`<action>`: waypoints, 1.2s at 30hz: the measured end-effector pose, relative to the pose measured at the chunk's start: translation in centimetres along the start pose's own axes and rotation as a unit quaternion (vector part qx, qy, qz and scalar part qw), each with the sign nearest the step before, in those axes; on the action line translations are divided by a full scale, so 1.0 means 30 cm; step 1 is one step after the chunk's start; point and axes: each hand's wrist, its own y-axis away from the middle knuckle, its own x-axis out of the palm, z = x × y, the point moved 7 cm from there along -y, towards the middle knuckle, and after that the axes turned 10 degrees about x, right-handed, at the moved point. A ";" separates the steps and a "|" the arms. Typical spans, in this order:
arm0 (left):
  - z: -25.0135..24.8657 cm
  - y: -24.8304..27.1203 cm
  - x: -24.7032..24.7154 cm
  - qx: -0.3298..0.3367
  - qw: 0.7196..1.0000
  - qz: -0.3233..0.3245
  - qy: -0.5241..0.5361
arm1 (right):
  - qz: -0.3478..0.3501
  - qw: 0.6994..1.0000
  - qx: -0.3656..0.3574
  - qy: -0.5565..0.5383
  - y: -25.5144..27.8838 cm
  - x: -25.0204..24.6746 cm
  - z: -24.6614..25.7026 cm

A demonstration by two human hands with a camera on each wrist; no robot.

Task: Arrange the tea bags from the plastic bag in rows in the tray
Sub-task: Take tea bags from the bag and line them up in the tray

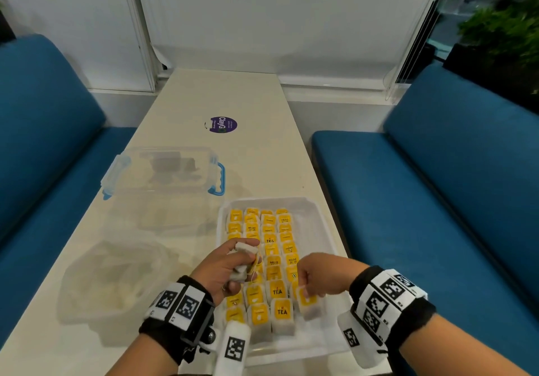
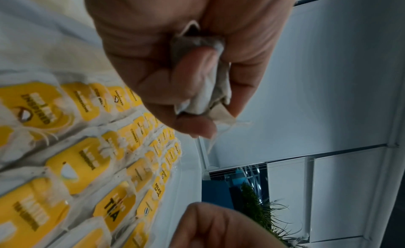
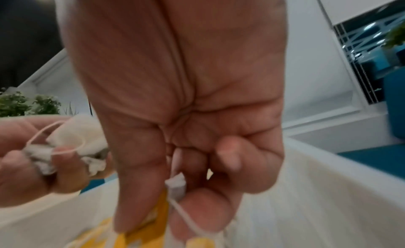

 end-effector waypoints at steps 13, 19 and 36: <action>0.019 -0.009 0.008 0.002 1.000 0.012 -0.004 | 0.110 0.982 0.133 0.080 -0.042 0.068 0.009; 0.039 -0.010 -0.018 -0.001 1.000 0.003 -0.014 | 0.047 0.985 0.112 0.119 -0.012 0.015 0.064; 0.004 0.014 0.011 0.028 0.999 0.033 -0.017 | -0.072 0.991 0.060 -0.091 0.037 -0.200 0.084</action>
